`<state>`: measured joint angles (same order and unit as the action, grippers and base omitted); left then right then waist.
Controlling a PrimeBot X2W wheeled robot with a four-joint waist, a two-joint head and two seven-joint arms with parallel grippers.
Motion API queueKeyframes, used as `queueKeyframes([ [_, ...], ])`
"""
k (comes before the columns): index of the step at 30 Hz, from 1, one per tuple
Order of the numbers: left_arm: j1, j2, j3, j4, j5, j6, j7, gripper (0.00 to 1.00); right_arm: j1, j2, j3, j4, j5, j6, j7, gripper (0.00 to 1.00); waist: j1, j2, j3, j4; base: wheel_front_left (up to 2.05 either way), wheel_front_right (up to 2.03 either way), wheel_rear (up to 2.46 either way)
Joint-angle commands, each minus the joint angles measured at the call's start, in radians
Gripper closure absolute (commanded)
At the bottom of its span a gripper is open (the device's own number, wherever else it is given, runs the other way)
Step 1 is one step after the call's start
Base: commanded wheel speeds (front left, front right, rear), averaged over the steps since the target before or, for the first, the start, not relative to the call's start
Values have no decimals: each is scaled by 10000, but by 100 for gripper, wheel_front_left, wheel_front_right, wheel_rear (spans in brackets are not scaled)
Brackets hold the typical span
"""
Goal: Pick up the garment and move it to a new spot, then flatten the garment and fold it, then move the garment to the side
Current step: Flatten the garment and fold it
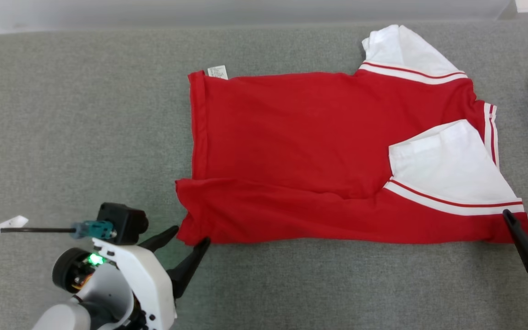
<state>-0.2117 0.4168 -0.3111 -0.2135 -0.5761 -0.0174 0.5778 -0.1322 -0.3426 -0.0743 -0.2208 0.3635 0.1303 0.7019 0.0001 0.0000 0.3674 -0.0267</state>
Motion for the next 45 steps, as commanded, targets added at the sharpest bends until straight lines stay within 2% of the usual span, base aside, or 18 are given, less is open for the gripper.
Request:
queueKeyframes([
  [1, 89, 7, -24, 57, 70, 35, -115, 0, 70, 8, -51, 70, -46, 2, -141, 0, -1, 0, 133, -9, 0, 0, 0],
  [5, -63, -14, -127, 369, 442, 122, -294, 0, 119, 48, 47, 414, -204, 2, -464, 0, -1, 0, 304, -42, 0, 0, 0],
  [17, -315, -209, -240, 1223, 263, 50, -531, 0, -182, 332, 161, 1542, -34, -2, -624, 0, -1, 0, 532, -67, 0, 0, 0],
  [18, -326, -240, -282, 1307, 213, 16, -512, 38, -220, 376, 145, 1649, 19, -6, -574, 0, -1, 0, 558, -71, 0, 0, 0],
  [19, -318, -293, -311, 1406, 146, -13, -483, 60, -268, 456, 132, 1781, 110, -12, -516, 0, -1, 0, 579, -76, 0, 0, 0],
  [20, -325, -357, -328, 1481, 68, -63, -480, 87, -312, 553, 130, 1940, 217, -14, -451, 0, -1, 0, 596, -85, 0, 0, 0],
  [21, -336, -400, -349, 1563, -19, -98, -475, 100, -367, 600, 165, 2095, 301, -14, -346, 0, -1, 0, 612, -88, 0, 0, 0],
  [23, -395, -408, -441, 1707, -91, -222, -403, 100, -437, 684, 291, 2379, 419, -14, -115, 0, -1, 0, 623, -74, 0, 0, 0],
  [24, -424, -435, -443, 1794, -189, -268, -410, 100, -451, 711, 354, 2492, 541, -14, 4, 65, -1, 0, 601, -55, 0, 0, 0],
  [25, -446, -447, -464, 1873, -274, -325, -377, 100, -472, 719, 389, 2529, 672, -12, 15, 100, -1, 0, 553, -35, 0, 0, 0],
  [30, -284, -304, -272, 1943, -885, -525, -176, 100, -448, 330, 116, 2469, 1087, -14, -137, 100, -1, 0, -49, -20, 0, 0, 0],
  [35, 276, 211, -253, 1236, -1283, -694, 306, 100, -82, -311, -120, 1986, 1777, -14, 436, 100, -1, 0, -827, -43, 0, 0, 0],
  [41, 1797, 653, -335, -195, -1916, -567, 900, 100, 1293, -1269, -75, 1017, 3142, -12, 1338, 100, -1, 0, -1393, -37, 0, 0, 0],
  [45, 2653, 710, -369, -416, -2069, -422, 835, 100, 2311, -1644, 31, 721, 3569, -14, 1410, 100, -1, 0, -1418, 24, 0, 0, 0],
])
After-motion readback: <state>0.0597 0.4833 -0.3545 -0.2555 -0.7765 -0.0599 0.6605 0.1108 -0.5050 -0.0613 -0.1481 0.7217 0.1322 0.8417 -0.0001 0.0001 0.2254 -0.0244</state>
